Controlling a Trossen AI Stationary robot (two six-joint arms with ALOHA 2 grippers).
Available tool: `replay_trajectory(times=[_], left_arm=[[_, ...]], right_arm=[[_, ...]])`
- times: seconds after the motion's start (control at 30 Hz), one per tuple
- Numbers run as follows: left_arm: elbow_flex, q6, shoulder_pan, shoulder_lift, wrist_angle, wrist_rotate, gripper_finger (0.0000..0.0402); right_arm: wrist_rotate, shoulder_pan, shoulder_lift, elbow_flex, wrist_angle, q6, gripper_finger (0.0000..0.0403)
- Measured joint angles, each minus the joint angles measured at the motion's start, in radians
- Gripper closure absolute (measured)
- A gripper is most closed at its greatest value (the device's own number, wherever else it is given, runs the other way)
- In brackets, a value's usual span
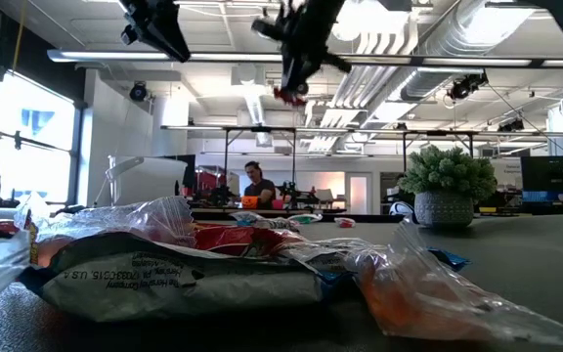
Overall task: Sort candy
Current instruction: Put the red candy into the violet bucket
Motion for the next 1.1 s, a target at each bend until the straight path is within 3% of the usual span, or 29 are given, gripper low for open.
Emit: replay_trajectory(times=[0.27, 0.47, 0.6, 0.83, 1.1], left_arm=[[0.000, 0.048, -0.002, 0.000, 0.305, 0.121, 0.0332], [0.000, 0.051, -0.002, 0.000, 0.554, 0.249, 0.0332], [0.000, 0.019, -0.002, 0.005, 0.666, 0.267, 0.0332], [0.000, 0.016, -0.002, 0.019, 0.697, 0.276, 0.0332], [0.000, 0.031, -0.002, 0.068, 0.747, 0.416, 0.0332]], right_arm=[[0.121, 0.080, -0.132, 0.001, 0.081, -0.207, 0.0402], [0.190, 0.145, -0.164, 0.002, 0.142, -0.443, 0.0402], [0.225, 0.179, -0.166, 0.002, 0.194, -0.583, 0.0402], [0.266, 0.217, -0.167, 0.002, 0.334, -0.821, 0.0402], [0.271, 0.213, -0.167, 0.002, 0.391, -0.940, 0.0402]])
